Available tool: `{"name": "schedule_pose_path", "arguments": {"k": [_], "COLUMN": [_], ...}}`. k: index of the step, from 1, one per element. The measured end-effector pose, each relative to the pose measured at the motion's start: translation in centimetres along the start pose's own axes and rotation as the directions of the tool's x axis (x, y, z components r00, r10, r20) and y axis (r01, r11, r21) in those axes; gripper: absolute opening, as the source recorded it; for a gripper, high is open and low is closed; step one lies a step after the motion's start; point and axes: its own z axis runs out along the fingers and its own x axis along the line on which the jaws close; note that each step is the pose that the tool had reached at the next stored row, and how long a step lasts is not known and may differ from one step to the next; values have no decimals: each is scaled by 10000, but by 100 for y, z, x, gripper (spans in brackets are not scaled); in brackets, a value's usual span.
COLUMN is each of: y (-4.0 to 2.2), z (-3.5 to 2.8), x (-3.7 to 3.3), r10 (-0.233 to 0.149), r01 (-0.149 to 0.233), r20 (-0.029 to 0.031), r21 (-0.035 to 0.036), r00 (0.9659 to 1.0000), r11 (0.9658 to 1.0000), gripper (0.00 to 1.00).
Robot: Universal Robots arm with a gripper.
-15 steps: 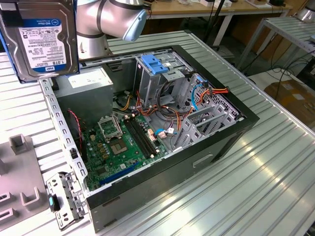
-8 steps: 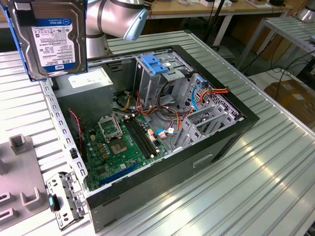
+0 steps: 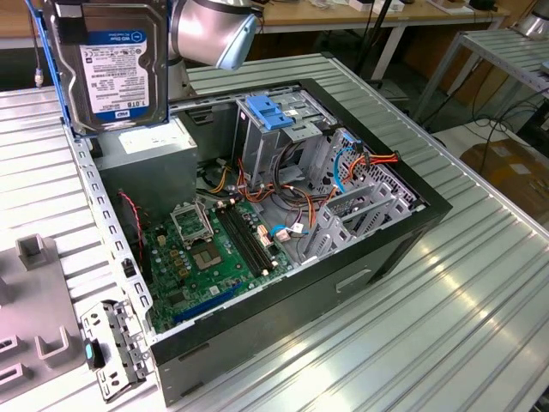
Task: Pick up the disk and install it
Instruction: 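Pick up the disk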
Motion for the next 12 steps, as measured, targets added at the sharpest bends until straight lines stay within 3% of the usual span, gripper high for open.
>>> {"name": "schedule_pose_path", "arguments": {"k": [7, 10, 12], "y": [-152, -259, -293], "z": [-1, -1, -1], "x": [-7, -12, -13], "r10": [4, 6, 6], "r01": [-4, -6, -6], "r20": [-1, 0, 0], "r21": [-1, 0, 0], "r00": [10000, 10000, 10000], "r11": [10000, 10000, 10000], "gripper": [37, 37, 37]}}
